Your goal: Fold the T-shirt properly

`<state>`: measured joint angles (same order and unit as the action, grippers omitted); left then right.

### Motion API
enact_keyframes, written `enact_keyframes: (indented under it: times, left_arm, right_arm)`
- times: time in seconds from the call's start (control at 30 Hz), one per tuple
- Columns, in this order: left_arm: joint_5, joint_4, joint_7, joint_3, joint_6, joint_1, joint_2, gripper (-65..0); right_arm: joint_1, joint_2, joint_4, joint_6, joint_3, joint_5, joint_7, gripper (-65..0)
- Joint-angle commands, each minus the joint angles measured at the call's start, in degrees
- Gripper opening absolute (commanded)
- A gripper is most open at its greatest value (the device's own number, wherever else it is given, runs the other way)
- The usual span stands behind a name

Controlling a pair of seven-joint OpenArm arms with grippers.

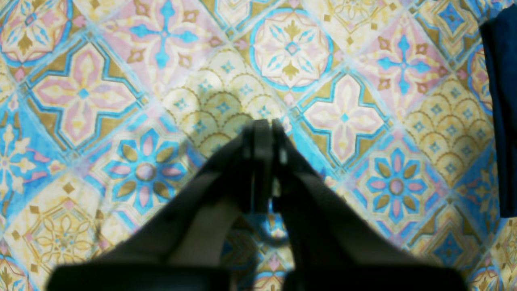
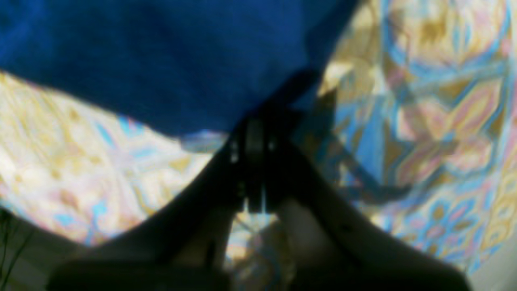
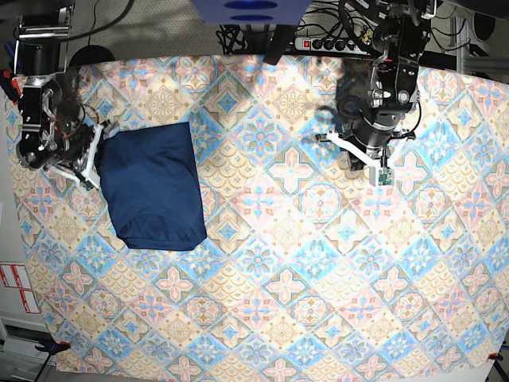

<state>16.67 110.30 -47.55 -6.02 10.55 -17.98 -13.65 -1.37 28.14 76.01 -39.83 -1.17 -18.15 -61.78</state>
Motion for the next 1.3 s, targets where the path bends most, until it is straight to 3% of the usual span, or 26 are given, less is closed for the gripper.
enact_keyframes:
  times: [0.0, 0.07, 0.4, 0.67, 0.83, 1.13, 1.27]
  left_arm:
    - [-0.1, 1.1, 1.0, 0.1, 0.0, 0.3, -0.3, -65.0]
    - [0.0, 1.3, 0.9, 0.1, 0.0, 0.2, -0.3, -65.0]
    - [0.0, 5.8, 1.1, 0.6, -0.1, -8.2, -0.7, -65.0]
    - [0.0, 9.8, 1.2, 0.6, -0.1, -20.3, -2.0, -65.0]
    - [0.0, 9.9, 1.3, 0.7, -0.1, -27.3, -2.0, -65.0]
    - [0.1, 9.8, 1.3, 0.1, -0.1, -39.6, -2.0, -65.0]
    - [0.1, 9.4, 1.3, -0.1, -0.1, -43.4, -1.7, -65.0]
  right_arm:
    - [0.8, 0.9, 1.0, -0.2, -0.5, -0.4, 0.6, -64.8]
    - [0.0, 0.9, 1.1, -0.2, -1.1, -0.5, 0.6, -64.8]
    - [-13.9, 0.9, 9.2, -0.2, -21.4, -0.5, 1.0, -64.8]
    - [-25.7, -2.2, 9.6, -0.2, -34.7, -0.5, 1.2, -64.8]
    - [-33.1, -2.5, 9.0, -0.2, -39.2, -0.4, 1.3, -64.8]
    - [-43.1, -9.3, 9.0, -0.2, -41.9, 0.3, 2.6, -64.8]
    - [-44.4, -13.0, 6.9, -0.2, -41.9, 6.9, 6.8, -64.8]
